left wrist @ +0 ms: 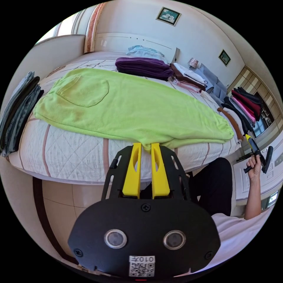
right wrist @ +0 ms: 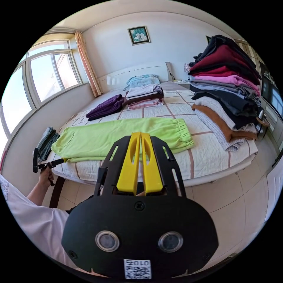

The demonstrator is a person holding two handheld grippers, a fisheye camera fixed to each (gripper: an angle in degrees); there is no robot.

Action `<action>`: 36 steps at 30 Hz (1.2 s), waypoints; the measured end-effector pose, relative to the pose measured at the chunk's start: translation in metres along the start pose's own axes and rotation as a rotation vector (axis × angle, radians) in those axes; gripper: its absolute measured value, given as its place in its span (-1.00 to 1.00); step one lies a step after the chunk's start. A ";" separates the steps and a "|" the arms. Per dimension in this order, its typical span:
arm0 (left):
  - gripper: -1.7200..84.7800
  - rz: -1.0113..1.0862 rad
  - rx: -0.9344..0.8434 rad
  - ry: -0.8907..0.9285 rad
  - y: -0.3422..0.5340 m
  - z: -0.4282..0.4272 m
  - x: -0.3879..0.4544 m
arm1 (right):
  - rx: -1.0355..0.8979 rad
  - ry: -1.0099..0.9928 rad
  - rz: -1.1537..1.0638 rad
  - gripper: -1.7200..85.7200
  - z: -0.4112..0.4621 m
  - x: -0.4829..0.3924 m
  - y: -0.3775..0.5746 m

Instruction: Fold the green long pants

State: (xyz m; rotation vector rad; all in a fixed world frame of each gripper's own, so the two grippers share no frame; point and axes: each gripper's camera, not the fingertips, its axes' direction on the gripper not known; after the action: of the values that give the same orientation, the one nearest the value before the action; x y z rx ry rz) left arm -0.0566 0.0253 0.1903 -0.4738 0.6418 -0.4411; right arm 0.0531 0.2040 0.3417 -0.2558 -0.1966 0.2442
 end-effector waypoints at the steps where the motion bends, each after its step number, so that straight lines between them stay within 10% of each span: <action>1: -0.89 -0.001 -0.010 0.016 0.000 0.000 -0.004 | 0.000 0.002 0.005 -0.90 0.000 0.004 0.001; 21: -0.96 -0.030 0.107 0.322 0.071 -0.055 -0.091 | 0.085 -0.047 0.545 -0.55 0.066 0.194 0.033; 36: -0.96 -0.005 0.219 0.273 0.080 -0.134 -0.097 | 0.102 0.053 0.762 -0.71 0.126 0.176 0.042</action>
State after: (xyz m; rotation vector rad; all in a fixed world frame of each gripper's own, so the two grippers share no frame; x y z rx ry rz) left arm -0.1945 0.1033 0.0976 -0.2081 0.8442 -0.5795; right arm 0.1840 0.3180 0.4778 -0.2265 -0.0247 0.9990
